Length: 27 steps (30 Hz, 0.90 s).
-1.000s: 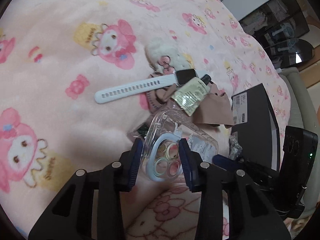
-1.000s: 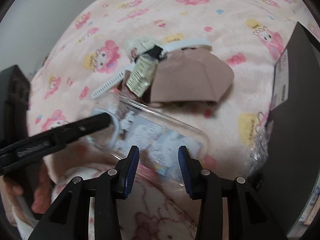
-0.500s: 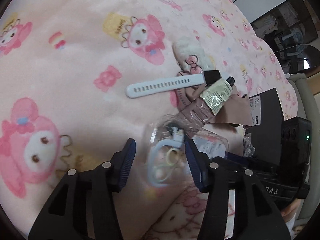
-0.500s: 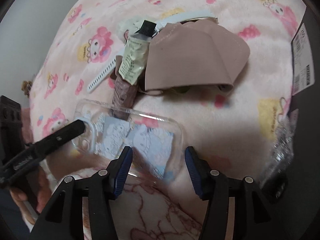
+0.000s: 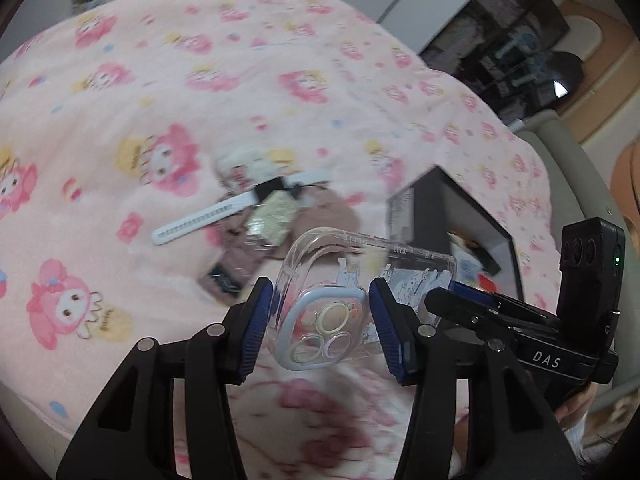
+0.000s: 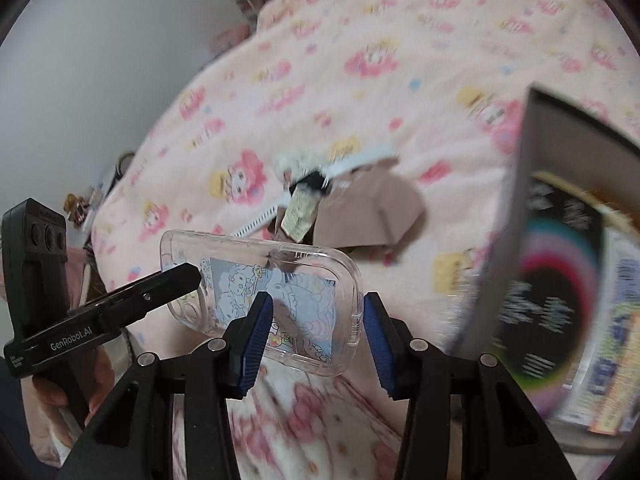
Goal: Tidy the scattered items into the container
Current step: 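Carry the phone case with the left gripper over the black box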
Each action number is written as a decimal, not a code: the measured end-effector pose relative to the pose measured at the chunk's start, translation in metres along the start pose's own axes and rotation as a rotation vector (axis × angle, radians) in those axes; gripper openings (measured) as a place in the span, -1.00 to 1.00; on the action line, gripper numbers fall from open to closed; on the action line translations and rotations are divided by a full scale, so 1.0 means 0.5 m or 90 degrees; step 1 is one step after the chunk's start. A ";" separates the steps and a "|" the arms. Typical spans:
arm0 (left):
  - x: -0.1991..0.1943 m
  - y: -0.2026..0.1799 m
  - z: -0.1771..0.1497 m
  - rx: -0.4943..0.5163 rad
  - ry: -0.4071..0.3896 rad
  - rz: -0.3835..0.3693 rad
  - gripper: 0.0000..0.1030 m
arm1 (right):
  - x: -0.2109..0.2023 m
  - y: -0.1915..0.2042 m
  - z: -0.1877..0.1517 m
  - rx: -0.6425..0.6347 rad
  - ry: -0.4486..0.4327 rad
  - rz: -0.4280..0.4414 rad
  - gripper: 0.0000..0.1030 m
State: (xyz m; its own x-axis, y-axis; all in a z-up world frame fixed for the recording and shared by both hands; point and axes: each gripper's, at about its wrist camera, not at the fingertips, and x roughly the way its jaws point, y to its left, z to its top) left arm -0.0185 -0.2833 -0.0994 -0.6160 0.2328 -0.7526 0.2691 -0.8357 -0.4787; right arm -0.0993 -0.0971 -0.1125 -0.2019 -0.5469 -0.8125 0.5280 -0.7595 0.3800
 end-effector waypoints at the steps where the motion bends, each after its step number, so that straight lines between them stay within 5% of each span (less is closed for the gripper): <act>1: 0.001 -0.028 -0.001 0.015 0.001 -0.009 -0.01 | -0.023 -0.008 -0.005 0.001 -0.010 -0.005 -0.18; 7: 0.082 -0.216 0.002 0.095 0.025 -0.062 -0.01 | -0.157 -0.120 -0.025 0.023 -0.067 -0.077 -0.18; 15: 0.252 -0.447 -0.023 0.178 0.108 -0.114 -0.02 | -0.295 -0.367 -0.100 0.123 -0.088 -0.158 -0.18; 20: 0.323 -0.518 -0.036 0.201 0.143 -0.100 0.00 | -0.312 -0.472 -0.123 0.163 -0.085 -0.169 -0.18; 27: 0.379 -0.521 -0.056 0.193 0.185 -0.068 0.03 | -0.289 -0.532 -0.139 0.190 -0.087 -0.154 -0.18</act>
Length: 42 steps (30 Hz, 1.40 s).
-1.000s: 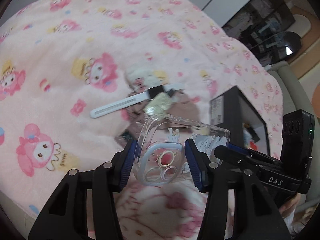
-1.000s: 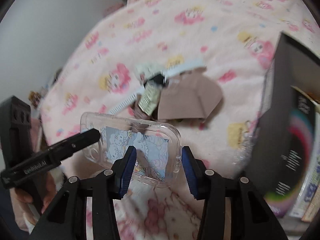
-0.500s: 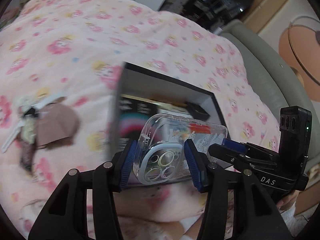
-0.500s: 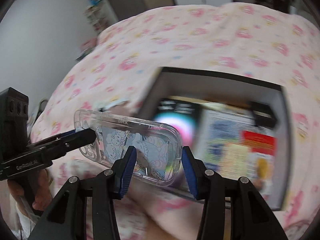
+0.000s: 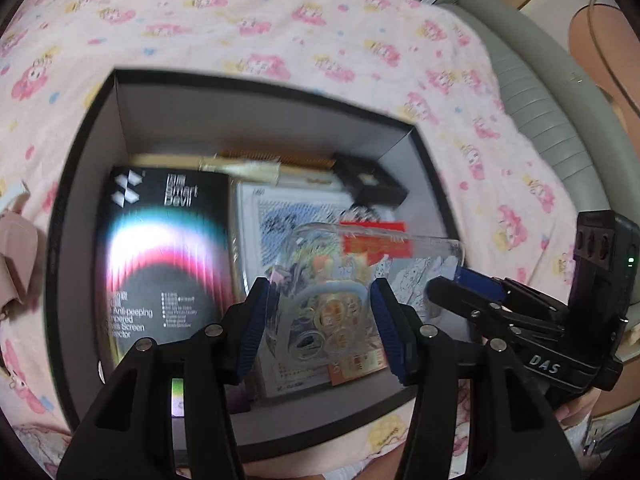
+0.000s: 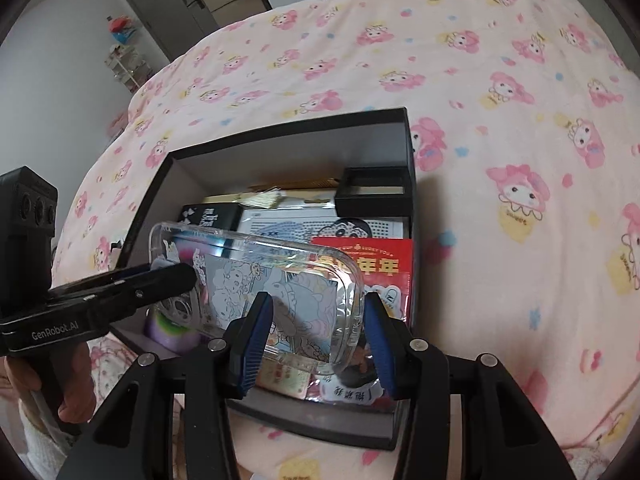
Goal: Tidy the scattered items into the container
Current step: 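Carry the phone case with the left gripper over the black box, then lower the phone case into the box and open the left gripper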
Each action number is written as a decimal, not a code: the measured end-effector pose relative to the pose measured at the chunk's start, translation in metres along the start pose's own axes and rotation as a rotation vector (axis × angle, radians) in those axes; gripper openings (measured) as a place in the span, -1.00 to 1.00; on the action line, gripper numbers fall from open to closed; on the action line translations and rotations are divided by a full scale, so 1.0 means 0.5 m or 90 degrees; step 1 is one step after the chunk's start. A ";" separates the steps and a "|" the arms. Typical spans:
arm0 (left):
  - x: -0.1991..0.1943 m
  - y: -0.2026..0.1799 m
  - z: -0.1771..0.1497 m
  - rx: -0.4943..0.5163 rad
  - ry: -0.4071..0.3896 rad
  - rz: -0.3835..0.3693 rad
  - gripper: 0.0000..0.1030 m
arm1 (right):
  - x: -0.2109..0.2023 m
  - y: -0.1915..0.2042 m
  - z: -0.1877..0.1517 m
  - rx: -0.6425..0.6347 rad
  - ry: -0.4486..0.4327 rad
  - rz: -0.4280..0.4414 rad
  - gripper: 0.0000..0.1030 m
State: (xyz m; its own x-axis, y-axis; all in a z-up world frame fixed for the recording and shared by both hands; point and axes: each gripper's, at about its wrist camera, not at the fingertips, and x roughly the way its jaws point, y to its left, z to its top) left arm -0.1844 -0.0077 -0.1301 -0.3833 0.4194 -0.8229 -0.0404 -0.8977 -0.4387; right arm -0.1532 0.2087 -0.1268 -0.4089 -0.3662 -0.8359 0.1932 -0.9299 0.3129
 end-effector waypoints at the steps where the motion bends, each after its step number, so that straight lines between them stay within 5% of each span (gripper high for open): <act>1: 0.008 0.003 -0.003 -0.002 0.009 0.005 0.05 | 0.005 -0.004 -0.003 0.004 0.003 0.005 -0.18; 10: 0.024 0.017 -0.029 -0.041 0.036 -0.009 0.12 | 0.008 -0.015 -0.023 0.003 -0.005 0.040 -0.20; 14: 0.030 0.031 -0.037 -0.055 0.035 0.020 -0.03 | 0.006 -0.008 -0.025 -0.010 -0.007 0.033 -0.23; 24: 0.007 0.032 -0.022 -0.022 0.024 0.021 -0.04 | -0.021 0.039 -0.010 -0.092 -0.040 -0.057 -0.23; 31: 0.034 0.055 -0.008 -0.071 0.035 0.067 -0.54 | 0.086 0.091 0.062 -0.135 0.035 -0.028 -0.35; 42: 0.072 0.037 -0.012 -0.068 0.064 0.049 -0.57 | 0.137 0.071 0.023 -0.128 0.100 -0.028 -0.36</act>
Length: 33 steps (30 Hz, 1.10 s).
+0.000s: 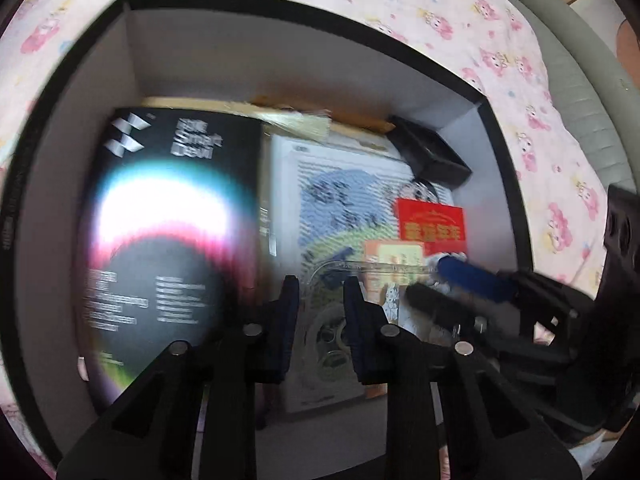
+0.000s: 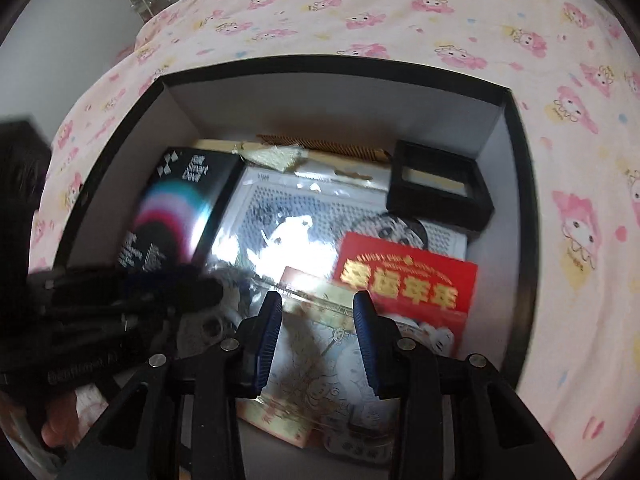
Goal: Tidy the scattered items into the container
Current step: 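Lower the phone case into the box and open the left gripper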
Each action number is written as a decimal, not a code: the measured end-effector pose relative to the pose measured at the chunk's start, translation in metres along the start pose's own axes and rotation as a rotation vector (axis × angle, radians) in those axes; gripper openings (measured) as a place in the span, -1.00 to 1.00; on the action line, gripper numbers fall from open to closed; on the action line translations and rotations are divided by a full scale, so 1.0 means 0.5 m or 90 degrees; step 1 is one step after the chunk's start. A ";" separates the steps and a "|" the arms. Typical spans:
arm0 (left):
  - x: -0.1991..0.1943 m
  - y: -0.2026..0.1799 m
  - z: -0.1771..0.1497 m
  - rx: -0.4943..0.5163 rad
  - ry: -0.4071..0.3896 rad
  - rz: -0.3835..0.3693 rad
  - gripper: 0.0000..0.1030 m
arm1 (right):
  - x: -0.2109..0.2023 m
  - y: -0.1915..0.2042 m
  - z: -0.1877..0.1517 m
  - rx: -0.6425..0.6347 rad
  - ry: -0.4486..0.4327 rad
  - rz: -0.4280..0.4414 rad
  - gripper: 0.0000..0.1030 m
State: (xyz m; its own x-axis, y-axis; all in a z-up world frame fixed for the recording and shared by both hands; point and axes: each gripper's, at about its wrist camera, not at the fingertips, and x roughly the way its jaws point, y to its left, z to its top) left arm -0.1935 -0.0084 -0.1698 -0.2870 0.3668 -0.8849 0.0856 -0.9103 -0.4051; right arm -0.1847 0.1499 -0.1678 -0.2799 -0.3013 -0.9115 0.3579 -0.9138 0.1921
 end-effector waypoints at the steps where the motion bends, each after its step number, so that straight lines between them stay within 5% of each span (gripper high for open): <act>1: 0.011 -0.007 0.000 0.002 0.008 -0.008 -0.57 | -0.005 -0.002 -0.009 0.007 0.004 0.023 -0.36; 4: 0.009 -0.020 -0.012 0.020 0.004 0.002 -0.57 | -0.014 -0.003 -0.021 0.022 0.003 0.044 -0.36; 9: -0.004 -0.009 -0.008 -0.003 -0.017 0.010 -0.57 | -0.047 -0.003 -0.014 0.016 -0.059 -0.007 -0.36; 18: 0.005 -0.011 -0.021 0.000 0.005 -0.004 -0.57 | -0.017 0.004 -0.031 0.017 -0.013 0.011 -0.39; 25: -0.062 -0.045 -0.062 0.054 -0.051 -0.005 -0.57 | -0.023 0.011 -0.057 0.053 -0.017 0.015 -0.37; 33: -0.167 -0.090 -0.115 0.112 -0.112 -0.009 -0.57 | -0.158 0.061 -0.114 0.089 -0.122 -0.036 -0.35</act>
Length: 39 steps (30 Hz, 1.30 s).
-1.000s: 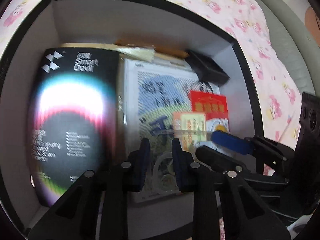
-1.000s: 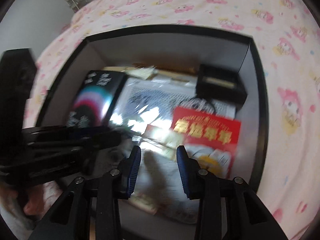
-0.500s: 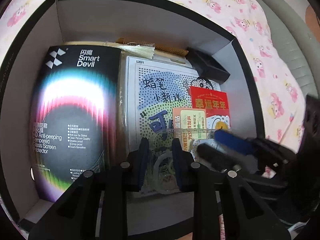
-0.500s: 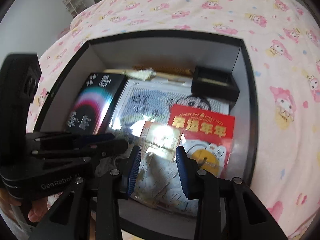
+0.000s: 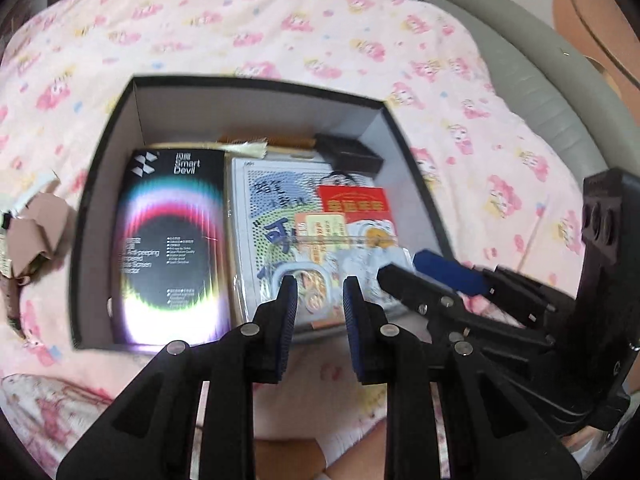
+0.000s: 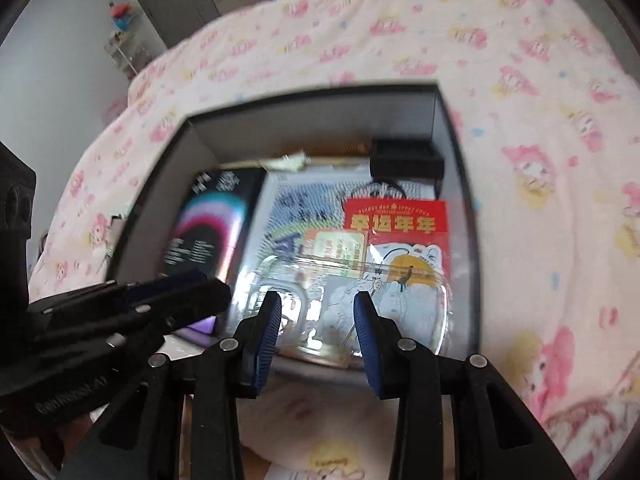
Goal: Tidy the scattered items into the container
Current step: 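Lower the phone case into the box and open the left gripper, then move the left gripper from the box to the brown-and-green hand cream tube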
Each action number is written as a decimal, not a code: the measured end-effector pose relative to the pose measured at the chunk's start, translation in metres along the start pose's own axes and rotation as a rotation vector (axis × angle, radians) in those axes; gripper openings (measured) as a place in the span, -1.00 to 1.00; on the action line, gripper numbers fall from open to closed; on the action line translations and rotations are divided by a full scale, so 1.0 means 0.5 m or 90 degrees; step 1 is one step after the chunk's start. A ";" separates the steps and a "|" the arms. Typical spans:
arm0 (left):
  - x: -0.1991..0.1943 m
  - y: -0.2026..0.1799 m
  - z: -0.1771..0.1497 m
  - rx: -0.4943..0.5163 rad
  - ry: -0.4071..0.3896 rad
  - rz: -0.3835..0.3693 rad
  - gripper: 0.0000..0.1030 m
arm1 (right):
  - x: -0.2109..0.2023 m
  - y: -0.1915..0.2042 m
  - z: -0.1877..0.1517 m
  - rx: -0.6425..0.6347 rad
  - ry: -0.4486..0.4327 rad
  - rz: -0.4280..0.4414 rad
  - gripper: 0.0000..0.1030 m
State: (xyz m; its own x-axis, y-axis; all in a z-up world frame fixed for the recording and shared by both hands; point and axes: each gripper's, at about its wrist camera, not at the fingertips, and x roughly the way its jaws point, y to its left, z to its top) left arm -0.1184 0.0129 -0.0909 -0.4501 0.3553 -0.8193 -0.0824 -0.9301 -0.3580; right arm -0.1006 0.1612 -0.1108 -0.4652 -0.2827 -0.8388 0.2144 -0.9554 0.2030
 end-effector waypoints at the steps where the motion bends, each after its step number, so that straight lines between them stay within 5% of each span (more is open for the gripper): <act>1: -0.016 -0.004 -0.002 0.007 -0.010 -0.004 -0.57 | -0.019 0.009 -0.003 -0.009 -0.013 -0.008 -0.35; 9: -0.123 -0.012 -0.047 0.018 -0.059 -0.006 -0.57 | -0.118 0.080 -0.016 -0.052 -0.062 -0.013 -0.35; 18: -0.211 0.068 -0.102 -0.007 -0.076 0.040 -0.58 | -0.119 0.197 -0.044 -0.109 -0.060 0.014 -0.35; 32: -0.294 0.358 -0.190 -0.189 -0.112 0.069 -0.57 | 0.000 0.466 -0.044 -0.247 0.014 0.118 -0.36; 36: -0.291 0.448 -0.202 -0.238 -0.114 0.059 -0.51 | 0.070 0.520 -0.025 -0.231 0.069 0.193 -0.36; 39: -0.275 0.520 -0.205 -0.262 -0.113 0.078 -0.51 | 0.115 0.542 -0.006 -0.214 0.086 0.190 -0.35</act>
State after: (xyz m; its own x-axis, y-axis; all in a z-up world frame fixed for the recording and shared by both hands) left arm 0.0132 -0.2680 -0.1170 -0.5832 0.1902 -0.7898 0.3241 -0.8370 -0.4409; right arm -0.0665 -0.1136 -0.1054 -0.2294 -0.5060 -0.8315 0.5986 -0.7470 0.2894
